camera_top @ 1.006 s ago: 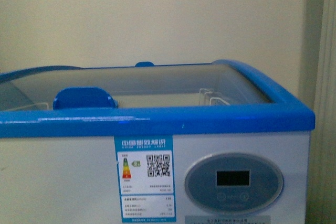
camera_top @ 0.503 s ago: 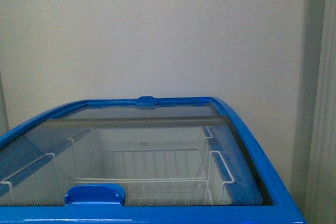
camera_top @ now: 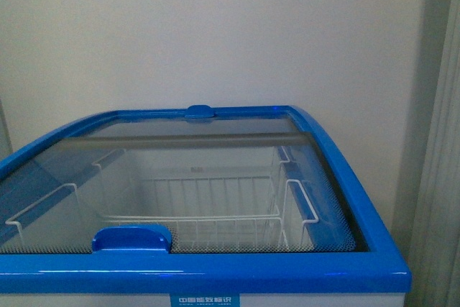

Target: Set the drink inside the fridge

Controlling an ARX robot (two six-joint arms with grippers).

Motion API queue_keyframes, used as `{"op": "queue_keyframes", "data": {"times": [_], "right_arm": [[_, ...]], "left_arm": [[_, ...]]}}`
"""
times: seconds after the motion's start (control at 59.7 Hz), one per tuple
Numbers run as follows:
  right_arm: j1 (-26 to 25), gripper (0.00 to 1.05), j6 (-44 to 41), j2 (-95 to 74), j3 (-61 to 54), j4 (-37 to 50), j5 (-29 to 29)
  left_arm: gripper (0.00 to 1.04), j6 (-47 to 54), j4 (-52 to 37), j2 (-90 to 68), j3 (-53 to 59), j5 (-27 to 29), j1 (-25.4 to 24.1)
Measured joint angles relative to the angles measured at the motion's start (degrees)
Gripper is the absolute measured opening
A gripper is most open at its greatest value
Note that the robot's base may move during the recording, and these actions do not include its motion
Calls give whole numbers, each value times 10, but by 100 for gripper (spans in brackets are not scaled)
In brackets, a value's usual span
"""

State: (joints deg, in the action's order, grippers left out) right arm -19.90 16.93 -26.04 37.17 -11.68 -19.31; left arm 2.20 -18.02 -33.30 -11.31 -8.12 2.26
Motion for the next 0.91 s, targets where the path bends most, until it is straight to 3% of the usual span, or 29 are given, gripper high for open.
{"op": "queue_keyframes", "data": {"times": [0.134, 0.335, 0.469, 0.603, 0.905], "right_arm": [[0, 44, 0, 0, 0, 0, 2], [0, 44, 0, 0, 0, 0, 2], [0, 44, 0, 0, 0, 0, 2], [0, 44, 0, 0, 0, 0, 2], [0, 44, 0, 0, 0, 0, 2]], "left_arm": [[97, 113, -117, -161, -83, -45, 17], [97, 323, -158, -320, -182, -128, 49], [97, 549, -135, -410, -239, -190, 70], [97, 718, -101, -484, -278, -206, 71], [97, 870, -47, -554, -336, -210, 51]]}}
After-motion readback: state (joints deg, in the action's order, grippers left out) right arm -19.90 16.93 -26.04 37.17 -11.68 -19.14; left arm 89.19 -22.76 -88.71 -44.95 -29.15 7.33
